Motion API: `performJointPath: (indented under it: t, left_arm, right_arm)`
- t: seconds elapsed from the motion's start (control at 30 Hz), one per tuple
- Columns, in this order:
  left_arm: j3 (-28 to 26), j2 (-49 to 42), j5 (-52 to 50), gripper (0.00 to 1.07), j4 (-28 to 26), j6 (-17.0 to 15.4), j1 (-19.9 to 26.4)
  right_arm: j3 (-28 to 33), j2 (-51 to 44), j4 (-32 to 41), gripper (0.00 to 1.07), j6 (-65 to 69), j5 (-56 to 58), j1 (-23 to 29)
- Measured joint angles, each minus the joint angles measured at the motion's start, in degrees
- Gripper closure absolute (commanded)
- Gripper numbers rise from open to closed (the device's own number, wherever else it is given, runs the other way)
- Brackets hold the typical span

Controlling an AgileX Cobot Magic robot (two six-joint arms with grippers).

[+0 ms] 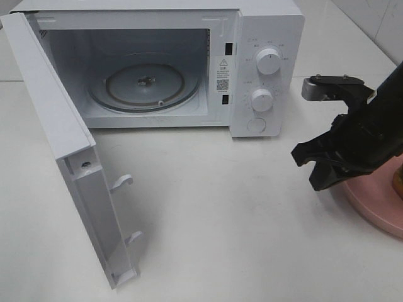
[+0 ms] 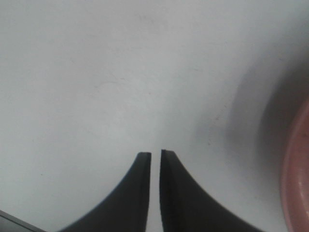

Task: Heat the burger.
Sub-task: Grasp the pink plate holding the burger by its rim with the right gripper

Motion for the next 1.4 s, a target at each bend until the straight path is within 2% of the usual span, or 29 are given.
performJointPath:
  t: [0.03,0.1,0.13,0.17,0.2,0.23,0.3,0.4,0.43,0.8,1.2,1.4]
  left_arm:
    - [0.0,0.0,0.0,0.07,0.0,0.0,0.0]
    - [0.0,0.0,0.0,0.07,0.0,0.0,0.0]
    - [0.0,0.0,0.0,0.07,0.0,0.0,0.0]
    - [0.0,0.0,0.0,0.07,0.0,0.0,0.0]
    - [0.0,0.0,0.0,0.07,0.0,0.0,0.0]
    - [0.0,0.0,0.0,0.07,0.0,0.0,0.0]
    - [0.0,0.0,0.0,0.07,0.0,0.0,0.0]
    - [0.0,0.0,0.0,0.07,0.0,0.0,0.0]
    - [0.0,0.0,0.0,0.07,0.0,0.0,0.0]
    - [0.0,0.0,0.0,0.07,0.0,0.0,0.0]
    - [0.0,0.0,0.0,0.07,0.0,0.0,0.0]
    - [0.0,0.0,0.0,0.07,0.0,0.0,0.0]
  right_arm:
    - [0.0,0.0,0.0,0.90,0.0,0.0,0.0]
    - [-0.7,0.0,-2.5,0.71,0.0,1.9,-1.8]
    - [-0.7,0.0,-2.5,0.71,0.0,1.9,-1.8]
    - [-1.5,0.0,-3.8,0.55,0.0,3.0,-2.8]
    - [-2.5,0.0,-4.8,0.46,0.0,3.9,-3.5]
    - [-2.5,0.0,-4.8,0.46,0.0,3.9,-3.5]
    - [-3.9,0.0,-6.3,0.15,0.2,4.2,-4.1]
    - [-4.4,0.0,-7.0,0.10,0.6,4.4,-4.2]
    - [-5.3,0.0,-8.6,0.05,1.7,4.5,-4.2]
    - [-6.9,3.9,-20.5,0.08,12.8,5.6,-4.2]
    - [-6.9,9.6,-22.9,0.10,17.1,1.5,-4.2]
    - [-6.9,13.1,-26.3,0.12,20.7,-1.3,-4.2]
